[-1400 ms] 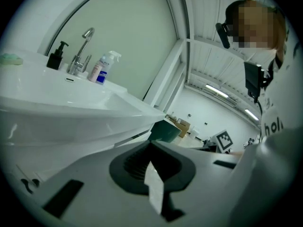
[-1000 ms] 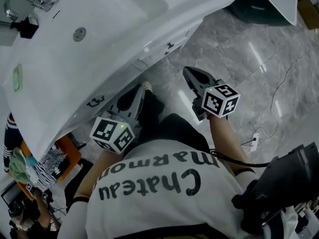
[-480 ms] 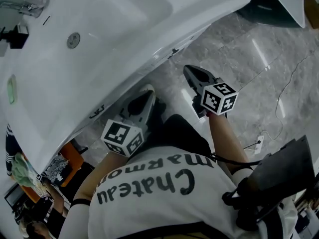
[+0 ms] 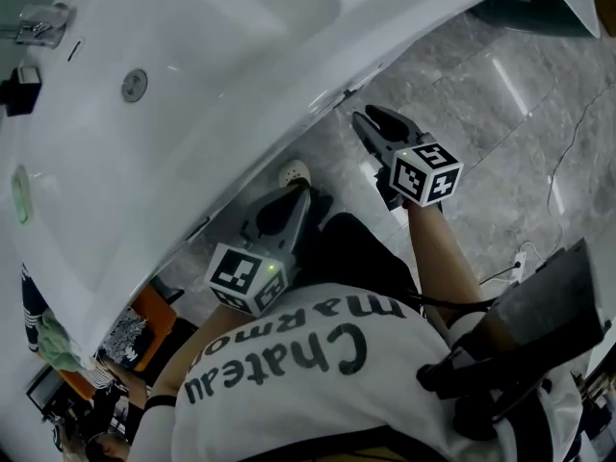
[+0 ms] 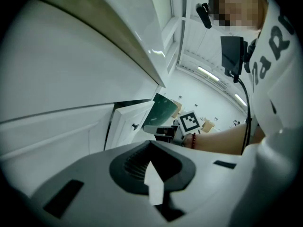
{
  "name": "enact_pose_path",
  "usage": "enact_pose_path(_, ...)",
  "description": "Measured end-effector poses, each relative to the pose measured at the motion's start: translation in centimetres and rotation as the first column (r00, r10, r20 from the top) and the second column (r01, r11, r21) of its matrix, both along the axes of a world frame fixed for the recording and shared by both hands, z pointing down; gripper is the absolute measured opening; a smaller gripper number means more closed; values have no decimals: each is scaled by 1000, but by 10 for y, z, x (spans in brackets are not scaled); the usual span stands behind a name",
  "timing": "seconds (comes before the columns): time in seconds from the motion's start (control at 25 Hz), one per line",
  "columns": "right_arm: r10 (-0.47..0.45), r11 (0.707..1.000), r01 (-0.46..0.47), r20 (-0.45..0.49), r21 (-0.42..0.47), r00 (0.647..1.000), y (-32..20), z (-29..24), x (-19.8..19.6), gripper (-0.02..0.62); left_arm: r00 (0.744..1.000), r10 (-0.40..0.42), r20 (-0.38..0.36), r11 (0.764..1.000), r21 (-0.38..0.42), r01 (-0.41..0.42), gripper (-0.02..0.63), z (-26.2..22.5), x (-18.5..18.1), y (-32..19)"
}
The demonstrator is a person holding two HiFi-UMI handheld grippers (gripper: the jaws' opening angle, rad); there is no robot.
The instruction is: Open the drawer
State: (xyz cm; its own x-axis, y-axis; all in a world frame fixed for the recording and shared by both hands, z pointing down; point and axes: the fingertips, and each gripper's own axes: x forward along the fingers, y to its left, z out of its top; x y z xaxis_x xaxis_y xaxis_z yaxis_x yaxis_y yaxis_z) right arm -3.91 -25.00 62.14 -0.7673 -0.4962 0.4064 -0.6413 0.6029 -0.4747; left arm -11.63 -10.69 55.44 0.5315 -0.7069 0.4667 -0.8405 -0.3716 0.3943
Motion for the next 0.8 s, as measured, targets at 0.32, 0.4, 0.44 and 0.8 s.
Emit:
enact_pose_path(0.32, 8, 1000, -7, -36, 28, 999, -21, 14, -19, 164, 1000, -5, 4, 1000, -15, 5, 9, 10, -16, 5)
enact_pose_path(0.4, -6, 998, 9, -59, 60, 998, -24, 15, -23, 169, 1000, -7, 6, 1000, -8, 7, 8, 12, -18, 2)
enact_pose_path(0.44, -12, 997, 18, -71, 79, 997, -25, 14, -25, 169, 1000, -11, 5, 1000, -7, 11, 9, 13, -20, 0)
enact_pose_path(0.8, -60, 981, 101, -237, 164, 970, -29, 19, -32, 137, 1000, -26, 13, 999, -20, 26, 8, 7, -25, 1)
